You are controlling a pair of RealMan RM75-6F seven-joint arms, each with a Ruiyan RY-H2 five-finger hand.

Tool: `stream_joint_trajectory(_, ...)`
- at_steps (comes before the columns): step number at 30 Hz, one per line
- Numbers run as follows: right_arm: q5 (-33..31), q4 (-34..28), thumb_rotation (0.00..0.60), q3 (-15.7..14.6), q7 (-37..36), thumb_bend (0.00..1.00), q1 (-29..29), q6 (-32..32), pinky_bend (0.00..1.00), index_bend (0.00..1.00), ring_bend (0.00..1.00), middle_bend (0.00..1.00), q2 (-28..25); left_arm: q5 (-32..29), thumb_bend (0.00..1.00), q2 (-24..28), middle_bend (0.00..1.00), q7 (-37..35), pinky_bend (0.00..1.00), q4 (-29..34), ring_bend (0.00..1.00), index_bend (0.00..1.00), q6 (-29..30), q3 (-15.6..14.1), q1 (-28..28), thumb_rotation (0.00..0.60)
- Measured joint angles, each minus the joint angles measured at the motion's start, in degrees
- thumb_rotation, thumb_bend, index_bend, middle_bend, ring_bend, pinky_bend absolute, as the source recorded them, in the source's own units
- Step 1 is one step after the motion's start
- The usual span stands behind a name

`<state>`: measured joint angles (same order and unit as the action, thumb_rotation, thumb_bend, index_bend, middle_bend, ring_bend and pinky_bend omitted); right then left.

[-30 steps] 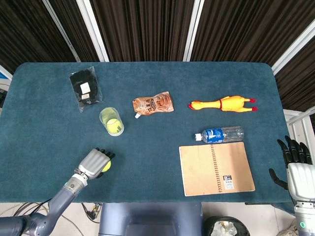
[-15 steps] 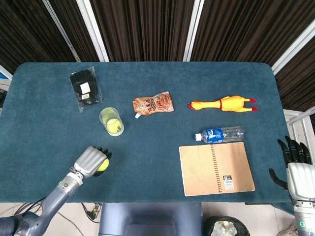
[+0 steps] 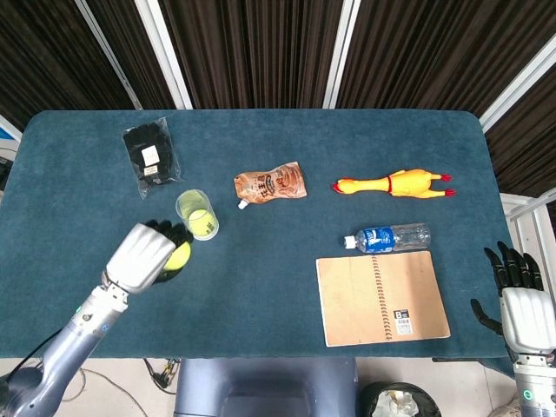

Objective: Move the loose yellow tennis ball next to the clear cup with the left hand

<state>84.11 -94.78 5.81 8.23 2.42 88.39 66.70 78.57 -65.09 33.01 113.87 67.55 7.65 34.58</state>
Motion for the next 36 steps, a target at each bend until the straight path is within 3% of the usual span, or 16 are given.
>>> stream_joint_trajectory(6,-0.07,0.25,0.600,-0.03,0.43,0.35,0.17,-0.23,0.00,0.11,0.01,0.00,0.38,-9.11,0.27,0.08,0.48,4.28,0.57,0.02,0.48,0.44,-2.17,5.02,4.57,0.600)
stream_joint_trajectory(11,0.02,0.34,0.600,-0.17,0.65,0.35,0.26,-0.41,0.00,0.11,0.01,0.00,0.52,-16.33,0.27,-1.46,0.48,11.14,0.57,-1.45,0.48,0.44,-3.88,6.90,8.79,0.600)
stream_joint_trajectory(15,-0.16,0.43,0.600,-0.04,0.40,0.35,0.23,-0.32,0.00,0.11,0.01,0.00,0.44,-23.03,0.27,-5.60,0.48,17.98,0.57,-4.36,0.48,0.44,-4.14,7.71,13.12,0.600)
stream_joint_trajectory(24,-0.40,0.52,0.600,0.19,-0.27,0.35,0.21,-0.21,0.00,0.11,0.01,0.00,0.12,-29.66,0.26,-10.95,0.47,22.33,0.57,-9.06,0.48,0.44,-2.12,7.42,16.84,0.600)
stream_joint_trajectory(32,-0.61,0.73,0.600,0.25,-0.16,0.35,0.29,-0.36,0.00,0.11,0.01,0.00,0.33,-29.57,0.23,-10.71,0.47,21.54,0.57,-11.70,0.48,0.44,-0.95,5.01,16.58,0.600)
stream_joint_trajectory(36,-0.65,0.77,0.600,0.23,0.14,0.35,0.32,-0.37,0.00,0.11,0.01,0.00,0.52,-30.11,0.15,-10.63,0.45,20.94,0.57,-13.13,0.47,0.42,-1.20,4.46,16.58,0.600)
